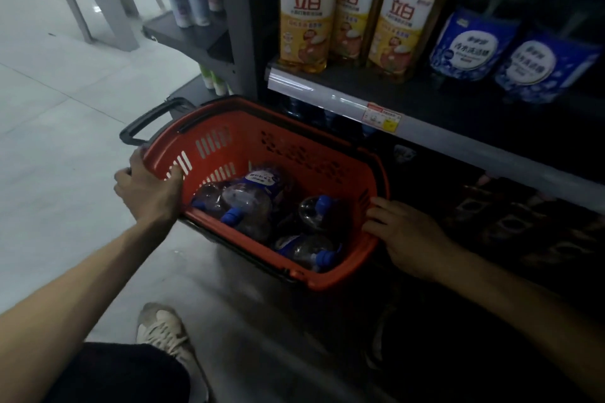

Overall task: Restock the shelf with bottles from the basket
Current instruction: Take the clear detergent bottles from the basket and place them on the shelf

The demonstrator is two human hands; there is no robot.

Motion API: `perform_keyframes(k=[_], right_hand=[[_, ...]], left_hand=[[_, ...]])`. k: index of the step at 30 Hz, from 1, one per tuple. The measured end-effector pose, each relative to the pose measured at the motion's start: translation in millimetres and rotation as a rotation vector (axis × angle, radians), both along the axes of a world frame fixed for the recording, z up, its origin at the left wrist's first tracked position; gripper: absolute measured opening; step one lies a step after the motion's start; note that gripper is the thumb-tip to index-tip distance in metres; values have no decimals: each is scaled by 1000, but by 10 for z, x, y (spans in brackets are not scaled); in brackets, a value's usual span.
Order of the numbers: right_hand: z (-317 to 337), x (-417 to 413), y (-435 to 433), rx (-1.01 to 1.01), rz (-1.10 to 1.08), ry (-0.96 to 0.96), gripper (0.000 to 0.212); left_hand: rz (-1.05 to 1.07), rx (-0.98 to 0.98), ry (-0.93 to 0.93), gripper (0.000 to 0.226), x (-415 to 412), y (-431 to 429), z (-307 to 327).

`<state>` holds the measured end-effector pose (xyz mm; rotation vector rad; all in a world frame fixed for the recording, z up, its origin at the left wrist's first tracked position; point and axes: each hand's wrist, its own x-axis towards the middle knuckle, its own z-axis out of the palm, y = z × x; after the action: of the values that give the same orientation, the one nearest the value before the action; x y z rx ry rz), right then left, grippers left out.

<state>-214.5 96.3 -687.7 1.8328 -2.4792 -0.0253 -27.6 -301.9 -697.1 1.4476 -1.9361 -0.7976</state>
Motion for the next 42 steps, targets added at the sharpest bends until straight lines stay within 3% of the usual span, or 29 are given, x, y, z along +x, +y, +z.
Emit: perform_keyframes(k=[2, 6, 9, 12, 14, 19, 24, 30, 39, 42], right_hand=[[18, 84, -17, -20, -15, -12, 36], [46, 206, -86, 8, -60, -51, 43], [27, 167, -201, -91, -255, -297, 47], [-54, 243, -369, -138, -484, -460, 41], [-146, 387, -483, -142, -537, -470, 49], [-212, 407, -486, -51, -512, -425, 43], [-117, 218, -393, -21, -482, -392, 68], [-38, 332, -401, 146, -501, -381, 52], [-71, 385, -343, 1, -495, -461, 43], [-39, 368, -352, 41, -506, -463, 44]], left_hand=[[-33, -4, -46, 64, -20, -71, -34], [-43, -69, -269, 70, 124, -41, -81], [-214, -262, -382, 69, 191, 54, -55], [-460, -436, -430, 53, 267, 245, -115], [-541, -431, -482, 43, 298, 339, -103], [-612, -399, -596, 66, 298, 410, -58], [-572, -480, -650, 67, 261, 586, -114], [-543, -484, -650, 73, 241, 582, -134], [-616, -427, -642, 63, 286, 582, -62], [-633, -418, -679, 58, 265, 588, -50]])
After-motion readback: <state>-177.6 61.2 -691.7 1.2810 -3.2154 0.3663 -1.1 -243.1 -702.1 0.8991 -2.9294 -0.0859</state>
